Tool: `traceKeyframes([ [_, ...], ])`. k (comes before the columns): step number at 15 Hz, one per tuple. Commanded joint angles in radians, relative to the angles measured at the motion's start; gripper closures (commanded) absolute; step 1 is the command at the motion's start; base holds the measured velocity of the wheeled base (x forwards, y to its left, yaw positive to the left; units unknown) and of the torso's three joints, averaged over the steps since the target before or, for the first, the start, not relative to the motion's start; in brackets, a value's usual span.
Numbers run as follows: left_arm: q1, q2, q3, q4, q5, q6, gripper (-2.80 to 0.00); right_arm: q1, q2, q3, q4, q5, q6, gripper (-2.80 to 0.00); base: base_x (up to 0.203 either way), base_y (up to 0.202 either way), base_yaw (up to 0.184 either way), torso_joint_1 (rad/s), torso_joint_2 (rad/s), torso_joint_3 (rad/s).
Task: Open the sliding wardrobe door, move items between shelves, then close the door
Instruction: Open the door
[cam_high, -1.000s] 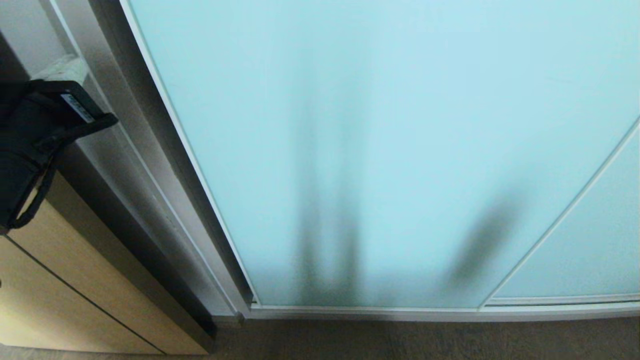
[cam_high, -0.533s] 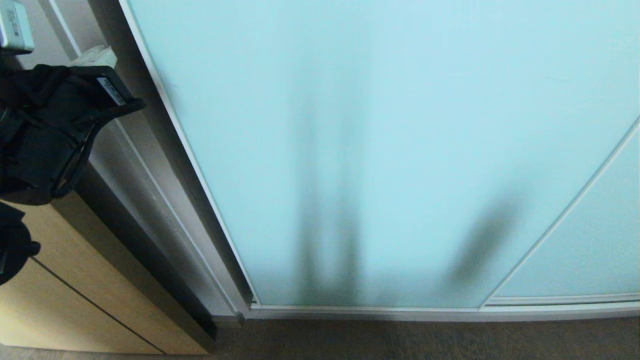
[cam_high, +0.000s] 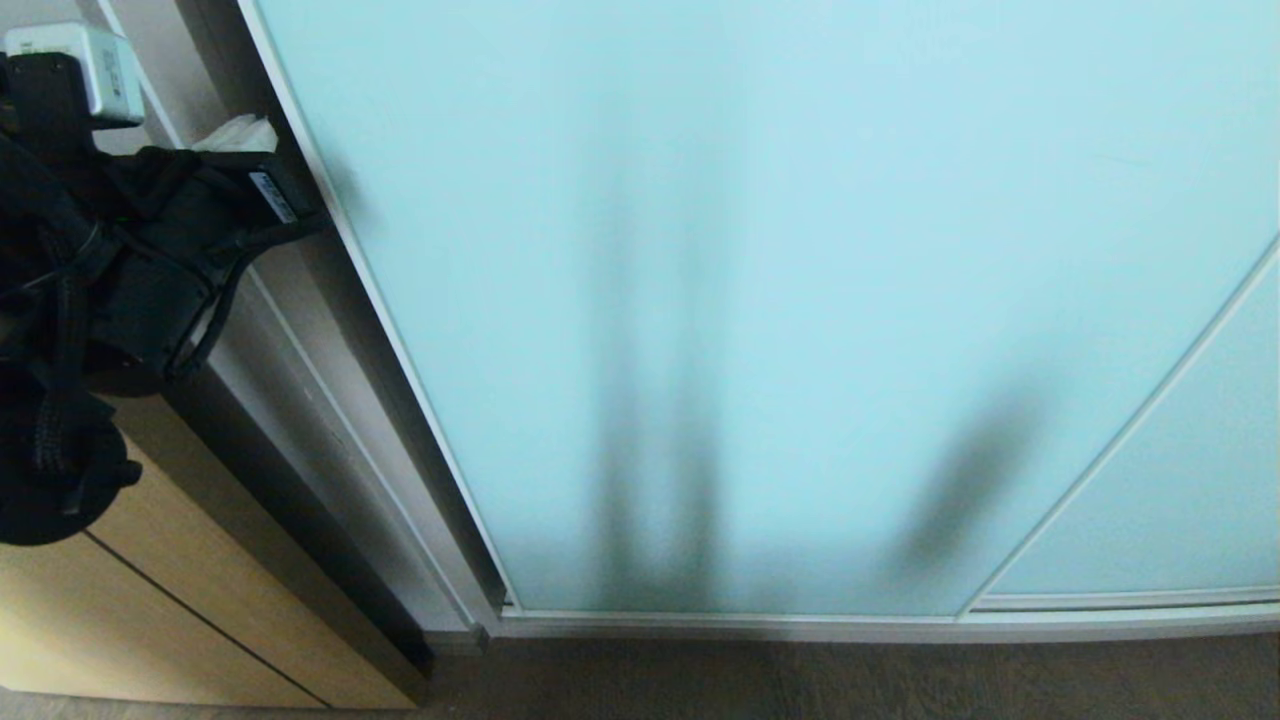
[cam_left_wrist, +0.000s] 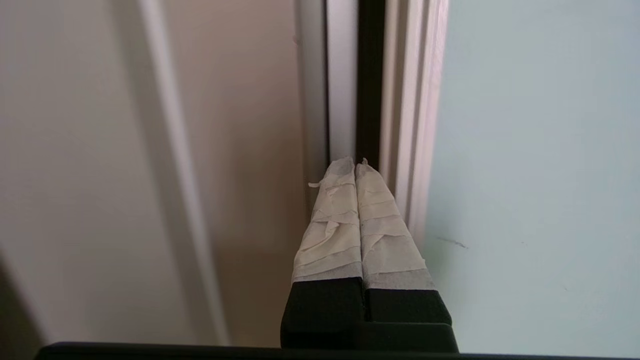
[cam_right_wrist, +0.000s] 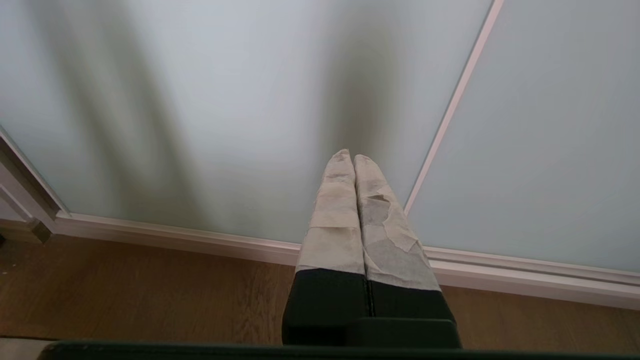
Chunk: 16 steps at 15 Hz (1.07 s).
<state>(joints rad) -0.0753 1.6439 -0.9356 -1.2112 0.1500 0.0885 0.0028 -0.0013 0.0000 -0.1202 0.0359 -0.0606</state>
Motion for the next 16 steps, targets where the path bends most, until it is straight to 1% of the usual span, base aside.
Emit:
traceKeyframes([
  [1, 0.001, 0.037, -0.027, -0.007, 0.002, 0.0, 0.0, 0.001, -0.002, 0.0, -0.001, 0.0, -0.001, 0.0, 0.0, 0.0, 0.0, 0.0, 0.0, 0.0],
  [3, 0.002, 0.071, -0.063, -0.007, 0.003, 0.0, 0.0, 0.0, -0.002, 0.0, -0.001, 0.001, -0.001, 0.0, 0.0, 0.0, 0.0, 0.0, 0.0, 0.0],
  [5, -0.001, 0.085, -0.068, -0.007, 0.0, 0.002, 0.0, 0.0, -0.002, 0.0, -0.001, -0.001, -0.001, 0.0, 0.0, 0.0, 0.0, 0.0, 0.0, 0.0],
  [10, -0.073, 0.095, -0.071, -0.005, 0.003, 0.006, 0.0, 0.0, -0.002, 0.0, -0.001, 0.001, -0.001, 0.0, 0.0, 0.0, 0.0, 0.0, 0.0, 0.0],
  [12, -0.087, 0.125, -0.083, -0.013, 0.006, 0.02, 0.0, 0.0, -0.002, 0.0, -0.001, 0.001, -0.001, 0.0, 0.0, 0.0, 0.0, 0.0, 0.0, 0.0],
  [16, -0.147, 0.119, -0.079, -0.016, 0.011, 0.034, 0.0, 0.0, -0.002, 0.0, -0.001, -0.001, -0.001, 0.0, 0.0, 0.0, 0.0, 0.0, 0.0, 0.0],
])
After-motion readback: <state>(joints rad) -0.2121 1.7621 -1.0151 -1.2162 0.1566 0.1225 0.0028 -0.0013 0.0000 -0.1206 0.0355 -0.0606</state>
